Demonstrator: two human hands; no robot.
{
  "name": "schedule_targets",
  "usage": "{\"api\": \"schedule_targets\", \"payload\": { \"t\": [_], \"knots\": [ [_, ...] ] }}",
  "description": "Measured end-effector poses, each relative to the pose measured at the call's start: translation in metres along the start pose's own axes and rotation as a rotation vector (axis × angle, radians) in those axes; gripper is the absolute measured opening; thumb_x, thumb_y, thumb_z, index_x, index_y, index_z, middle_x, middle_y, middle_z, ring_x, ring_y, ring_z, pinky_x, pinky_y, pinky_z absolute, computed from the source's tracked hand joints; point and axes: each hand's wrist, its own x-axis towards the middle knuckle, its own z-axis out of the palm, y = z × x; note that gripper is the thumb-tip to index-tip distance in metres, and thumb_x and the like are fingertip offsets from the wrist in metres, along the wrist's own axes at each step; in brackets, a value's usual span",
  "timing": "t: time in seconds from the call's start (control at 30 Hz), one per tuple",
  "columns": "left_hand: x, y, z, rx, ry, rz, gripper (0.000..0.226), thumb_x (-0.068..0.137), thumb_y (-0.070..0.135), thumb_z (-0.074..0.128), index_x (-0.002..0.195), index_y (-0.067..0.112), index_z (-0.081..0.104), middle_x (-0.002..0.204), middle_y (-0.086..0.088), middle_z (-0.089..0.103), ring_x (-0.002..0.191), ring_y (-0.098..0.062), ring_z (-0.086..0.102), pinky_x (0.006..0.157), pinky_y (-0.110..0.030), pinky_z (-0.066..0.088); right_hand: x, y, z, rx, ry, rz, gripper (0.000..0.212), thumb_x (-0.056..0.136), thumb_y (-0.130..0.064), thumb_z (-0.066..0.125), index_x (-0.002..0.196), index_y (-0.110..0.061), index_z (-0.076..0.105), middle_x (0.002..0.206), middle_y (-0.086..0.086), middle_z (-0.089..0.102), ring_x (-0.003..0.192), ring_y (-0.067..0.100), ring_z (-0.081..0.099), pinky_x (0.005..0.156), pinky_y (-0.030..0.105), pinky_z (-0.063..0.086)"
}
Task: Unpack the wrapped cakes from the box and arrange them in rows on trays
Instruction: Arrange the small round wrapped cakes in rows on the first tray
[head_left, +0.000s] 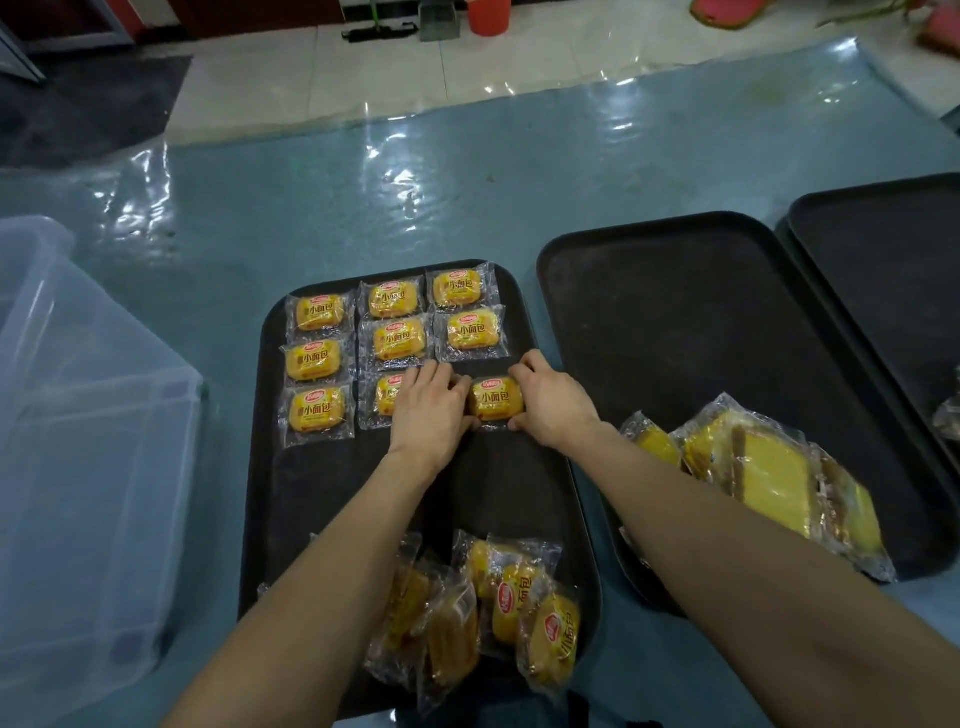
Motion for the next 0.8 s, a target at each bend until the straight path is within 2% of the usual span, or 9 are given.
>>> {"api": "schedule_targets", "payload": {
  "t": [0.23,0.63,0.73,0.8],
  "knots": [
    [0.010,-0.015,0.004,-0.015,0.013,-0.037,0.061,0.087,0.060,0.078,0.135,0.022,0.067,0.124,-0.004,0.061,0.123,-0.027,0.051,0.104,-0.041,0.042,0.021,-0.008,0.000,0.011,0.052,-0.037,0.079,0.080,-0.038,0.093,0.144,-0.016,0.052,0.141,0.001,0.044,0.103,0.031,0.070,0.084,0.047,0.063],
    [0.012,-0.024,0.001,-0.060,0.003,-0.043,0.066,0.090,0.058,0.078,0.146,0.026,0.064,0.131,-0.002,0.064,0.129,-0.026,0.052,0.109,-0.042,0.042,0.013,-0.002,0.005,0.066,0.076,-0.012,0.069,0.086,-0.039,0.088,0.141,-0.018,0.052,0.138,0.003,0.046,0.101,0.027,0.070,0.086,0.045,0.062],
    [0.007,-0.024,0.000,-0.097,-0.002,-0.027,0.067,0.094,0.054,0.076,0.152,0.026,0.058,0.139,-0.001,0.065,0.136,-0.026,0.051,0.115,-0.043,0.040,0.004,0.001,0.005,0.109,0.117,0.003,0.063,0.092,-0.040,0.082,0.144,-0.020,0.053,0.136,0.002,0.049,0.107,0.025,0.068,0.090,0.045,0.061],
    [0.001,-0.023,0.000,-0.136,-0.005,-0.026,0.068,0.096,0.052,0.075,0.155,0.026,0.055,0.144,-0.001,0.064,0.140,-0.025,0.051,0.119,-0.044,0.037,0.000,0.002,0.005,0.135,0.168,0.006,0.057,0.097,-0.040,0.076,0.146,-0.018,0.055,0.137,0.002,0.053,0.118,0.023,0.064,0.096,0.043,0.059]
  ]
}}
